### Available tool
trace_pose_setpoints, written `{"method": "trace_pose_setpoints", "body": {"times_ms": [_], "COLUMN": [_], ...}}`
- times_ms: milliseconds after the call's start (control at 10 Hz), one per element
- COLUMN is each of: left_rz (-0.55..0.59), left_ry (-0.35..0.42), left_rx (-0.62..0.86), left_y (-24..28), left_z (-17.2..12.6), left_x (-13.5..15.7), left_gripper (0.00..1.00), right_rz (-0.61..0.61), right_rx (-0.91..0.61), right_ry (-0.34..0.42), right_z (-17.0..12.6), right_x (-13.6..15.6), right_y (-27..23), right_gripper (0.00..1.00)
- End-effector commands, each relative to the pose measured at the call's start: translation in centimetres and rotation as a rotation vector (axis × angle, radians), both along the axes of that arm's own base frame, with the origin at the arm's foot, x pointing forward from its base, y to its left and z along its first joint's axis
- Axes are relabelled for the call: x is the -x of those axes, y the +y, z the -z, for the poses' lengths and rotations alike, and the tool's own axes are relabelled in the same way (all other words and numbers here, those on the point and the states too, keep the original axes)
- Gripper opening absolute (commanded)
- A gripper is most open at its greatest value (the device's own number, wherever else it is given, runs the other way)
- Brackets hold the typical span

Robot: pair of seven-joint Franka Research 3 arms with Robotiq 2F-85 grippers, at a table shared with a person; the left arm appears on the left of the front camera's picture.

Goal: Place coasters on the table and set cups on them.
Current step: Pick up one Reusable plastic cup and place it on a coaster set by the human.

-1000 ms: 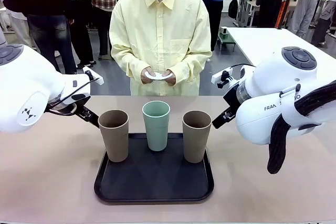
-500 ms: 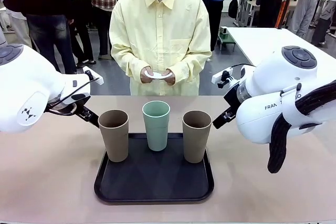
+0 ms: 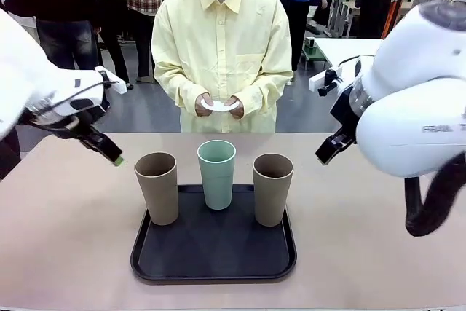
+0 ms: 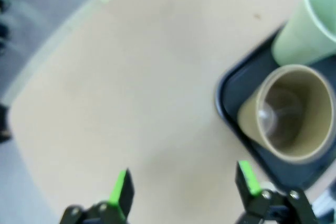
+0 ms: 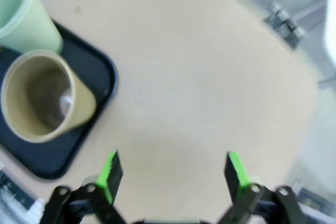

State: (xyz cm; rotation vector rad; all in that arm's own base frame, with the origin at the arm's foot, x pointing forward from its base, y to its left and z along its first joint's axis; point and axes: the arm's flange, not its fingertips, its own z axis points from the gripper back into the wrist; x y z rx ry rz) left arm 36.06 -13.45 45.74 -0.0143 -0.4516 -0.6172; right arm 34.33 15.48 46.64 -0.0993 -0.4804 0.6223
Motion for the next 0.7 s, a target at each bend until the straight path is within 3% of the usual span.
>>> {"method": "trace_pose_setpoints", "body": {"times_ms": [0,200,300,400,600], "left_rz": [-0.036,-0.069,-0.071,-0.012,-0.015], "left_ry": [0.139,0.162,0.118,0.155,0.15], "left_rx": [-0.039,-0.068,-0.094,-0.07,-0.086], "left_y": [1.2,1.4,1.0,1.2,0.9], "left_z": [-1.6,-1.5,-0.9,-3.1,-3.7], "left_x": [5.2,8.2,8.7,5.4,6.4], "left_gripper": [1.0,1.0,1.0,1.0,1.0], "right_rz": [0.018,0.024,0.012,0.011,0.002], "right_rx": [0.045,0.103,0.141,0.081,0.106], "right_ry": [0.055,0.061,0.033,0.069,0.069], "right_z": [0.7,2.9,4.1,-3.0,-3.2], "right_x": [7.5,11.6,11.6,5.6,6.8], "right_y": [-1.2,-1.3,-1.6,0.9,1.6], "right_gripper": [1.0,1.0,1.0,1.0,1.0]}}
